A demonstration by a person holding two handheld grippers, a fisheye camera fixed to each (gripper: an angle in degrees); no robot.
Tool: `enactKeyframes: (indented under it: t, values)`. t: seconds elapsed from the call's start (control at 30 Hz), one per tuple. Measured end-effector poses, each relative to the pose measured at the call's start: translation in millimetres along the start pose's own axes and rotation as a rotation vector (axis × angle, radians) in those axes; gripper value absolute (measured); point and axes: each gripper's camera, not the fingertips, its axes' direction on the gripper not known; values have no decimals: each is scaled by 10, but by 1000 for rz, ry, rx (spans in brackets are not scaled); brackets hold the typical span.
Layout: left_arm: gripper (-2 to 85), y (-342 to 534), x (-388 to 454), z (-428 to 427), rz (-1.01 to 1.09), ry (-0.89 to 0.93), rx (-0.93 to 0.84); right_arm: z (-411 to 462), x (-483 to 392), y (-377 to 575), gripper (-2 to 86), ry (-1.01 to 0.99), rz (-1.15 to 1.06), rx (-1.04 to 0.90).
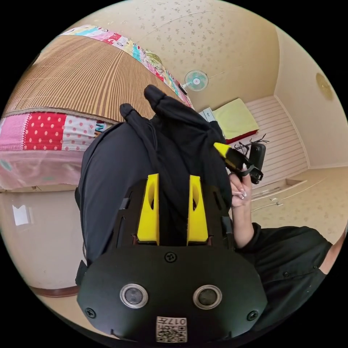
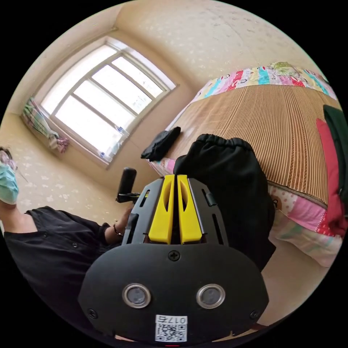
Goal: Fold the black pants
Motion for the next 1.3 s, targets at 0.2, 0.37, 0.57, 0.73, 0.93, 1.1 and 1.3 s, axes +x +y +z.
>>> enactKeyframes:
  t: [0.2, 0.37, 0.57, 0.73, 0.93, 1.1, 1.3]
  values:
    - [39, -848, 361, 132, 159, 7, -113, -656, 78, -574, 17, -103, 2, 146]
    - [37, -2497, 1279, -1463, 365, -202, 174, -1946, -293, -2222, 26, 121, -86, 419]
    - [108, -4167, 1231, -2807, 172, -96, 351, -2448, -228, -3788, 77, 445, 157, 473]
    - [113, -3367, 356, -2192, 99, -132, 207, -1689, -436, -3337, 90, 644, 8, 220]
    - [114, -1757, -238, -853, 67, -158, -100, -365, -343, -1837, 131, 331, -14, -219]
    - [114, -827, 74, -625, 77, -74, -107, -176, -847, -938, 173, 374, 60, -244]
    - [113, -361, 228, -708, 47, -55, -41, -744, -1026, -928, 62, 456, 29, -173]
